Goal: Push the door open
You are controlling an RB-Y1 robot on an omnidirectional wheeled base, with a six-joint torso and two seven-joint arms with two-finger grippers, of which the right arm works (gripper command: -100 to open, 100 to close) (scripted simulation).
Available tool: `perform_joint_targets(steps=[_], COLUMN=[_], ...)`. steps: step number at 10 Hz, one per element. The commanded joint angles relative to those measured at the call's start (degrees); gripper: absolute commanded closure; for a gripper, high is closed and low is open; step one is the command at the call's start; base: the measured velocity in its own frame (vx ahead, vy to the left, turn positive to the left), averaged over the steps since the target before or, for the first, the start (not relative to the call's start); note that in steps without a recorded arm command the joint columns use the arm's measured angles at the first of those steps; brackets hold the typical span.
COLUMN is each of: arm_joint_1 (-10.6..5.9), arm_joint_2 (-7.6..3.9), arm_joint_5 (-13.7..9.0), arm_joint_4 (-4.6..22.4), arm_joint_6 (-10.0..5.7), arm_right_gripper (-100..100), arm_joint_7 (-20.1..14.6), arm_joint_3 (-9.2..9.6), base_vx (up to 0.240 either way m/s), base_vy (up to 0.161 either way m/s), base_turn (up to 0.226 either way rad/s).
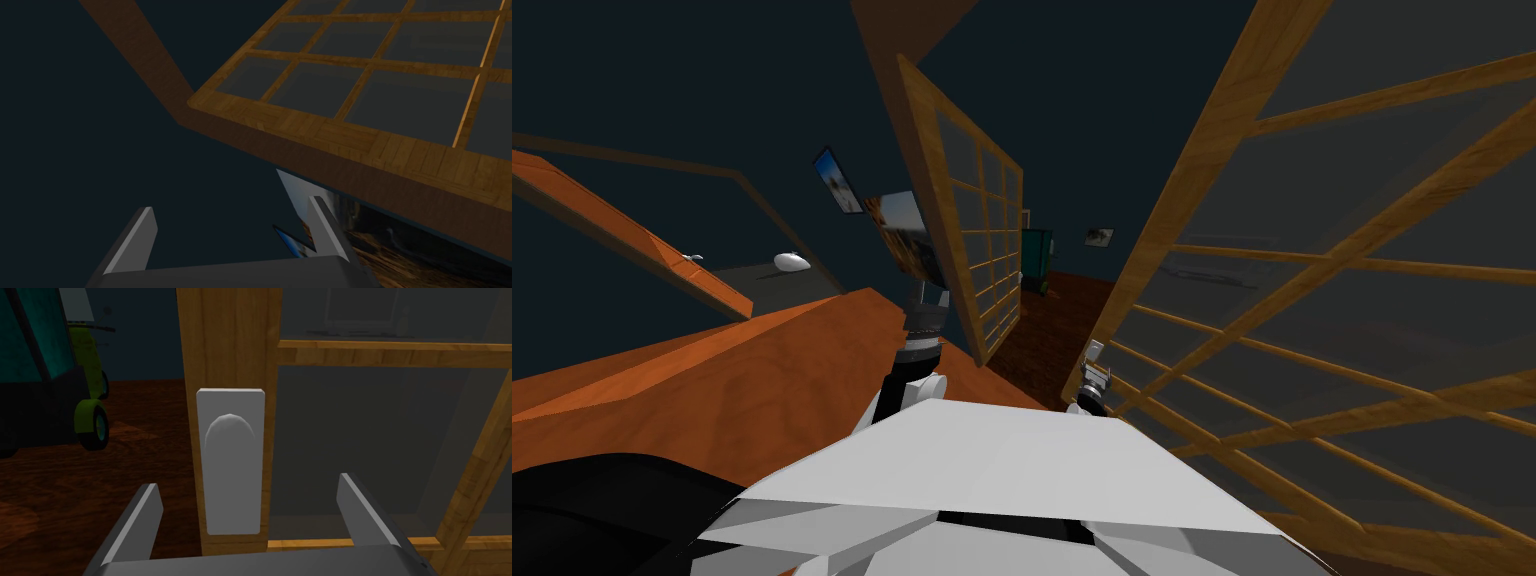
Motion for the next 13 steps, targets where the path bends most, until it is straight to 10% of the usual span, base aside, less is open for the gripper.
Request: perform_joint_targets(steps=[1,5,6,13], arm_joint_1=[-0.4,-0.61,-0.61,-0.52], arm_joint_2=[-0.36,0.6,0.6,-0.34], arm_joint_5=[-0.2,-0.4,-0.4,-1.1], arm_joint_4=[0.4,0.6,0.6,0.7], arm_joint_6=[0.1,0.22,0.22,0.23], arm_right_gripper=[-100,-100,100,100], arm_joint_7=[-0.2,-0.4,-0.4,-0.3], arm_joint_3=[-0.26,-0.54,-0.54,-1.35], base_vx=[0.176,0.155,-0.016,0.026], base_vy=[-0.115,-0.101,0.009,-0.001], base_turn=[0.022,0.016,0.001,-0.005])
